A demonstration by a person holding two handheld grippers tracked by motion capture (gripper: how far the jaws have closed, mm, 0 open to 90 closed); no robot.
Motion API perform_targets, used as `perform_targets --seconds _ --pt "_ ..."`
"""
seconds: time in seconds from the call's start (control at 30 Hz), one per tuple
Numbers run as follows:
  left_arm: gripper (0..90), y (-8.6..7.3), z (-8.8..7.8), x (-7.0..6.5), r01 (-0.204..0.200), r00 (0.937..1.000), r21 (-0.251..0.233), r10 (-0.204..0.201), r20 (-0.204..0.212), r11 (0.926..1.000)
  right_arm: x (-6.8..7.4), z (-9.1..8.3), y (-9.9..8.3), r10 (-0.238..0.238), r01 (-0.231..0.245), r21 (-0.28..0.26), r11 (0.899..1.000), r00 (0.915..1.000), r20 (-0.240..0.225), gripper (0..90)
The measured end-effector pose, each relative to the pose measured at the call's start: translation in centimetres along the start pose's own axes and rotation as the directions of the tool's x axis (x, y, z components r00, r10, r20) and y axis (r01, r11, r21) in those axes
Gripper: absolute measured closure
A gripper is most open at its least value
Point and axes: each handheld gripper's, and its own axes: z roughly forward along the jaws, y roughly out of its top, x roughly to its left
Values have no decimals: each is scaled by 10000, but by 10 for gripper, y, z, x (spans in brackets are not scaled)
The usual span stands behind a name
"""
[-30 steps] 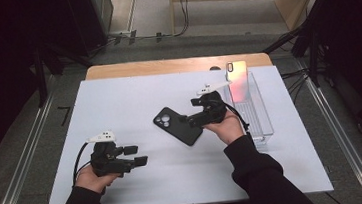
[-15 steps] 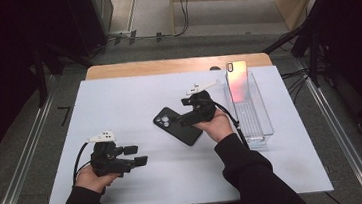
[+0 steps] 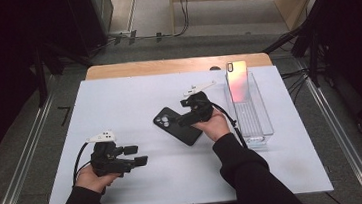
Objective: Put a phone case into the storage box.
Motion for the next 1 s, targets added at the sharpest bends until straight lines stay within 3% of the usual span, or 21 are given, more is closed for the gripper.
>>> perform_targets --seconds 0.1,0.37,0.6,1.0 --pt "300 0 0 0 13 10000 -3 -13 -19 10000 0 2 -1 -126 125 50 9999 9999 106 126" --pt "300 0 0 0 10 10000 -23 -10 -8 10000 -6 5 -5 242 -242 15 9997 9997 33 126" --pt "300 0 0 0 12 10000 -28 -12 -1 10000 -5 12 -10 -13 9 331 9995 9999 131 124" --pt "300 0 0 0 12 10000 -24 -12 -16 10000 -6 22 -22 -150 148 723 9973 9999 14 13"
